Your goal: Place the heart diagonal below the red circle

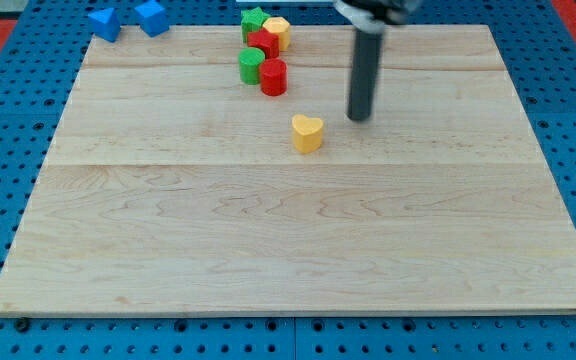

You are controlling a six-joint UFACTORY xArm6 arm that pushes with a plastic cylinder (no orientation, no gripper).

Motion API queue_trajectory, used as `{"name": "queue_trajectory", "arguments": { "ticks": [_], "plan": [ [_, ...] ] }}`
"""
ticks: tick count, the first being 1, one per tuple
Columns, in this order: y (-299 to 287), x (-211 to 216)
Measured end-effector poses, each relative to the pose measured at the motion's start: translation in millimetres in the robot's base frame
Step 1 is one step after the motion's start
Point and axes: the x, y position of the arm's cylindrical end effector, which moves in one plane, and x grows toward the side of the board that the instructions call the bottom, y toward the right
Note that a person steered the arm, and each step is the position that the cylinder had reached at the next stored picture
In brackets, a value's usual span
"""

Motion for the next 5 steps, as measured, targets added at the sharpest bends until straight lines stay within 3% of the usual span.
{"name": "queue_trajectory", "arguments": {
  "ticks": [1, 3, 5],
  "plan": [
    [-33, 54],
    [-87, -71],
    [-65, -19]
  ]
}}
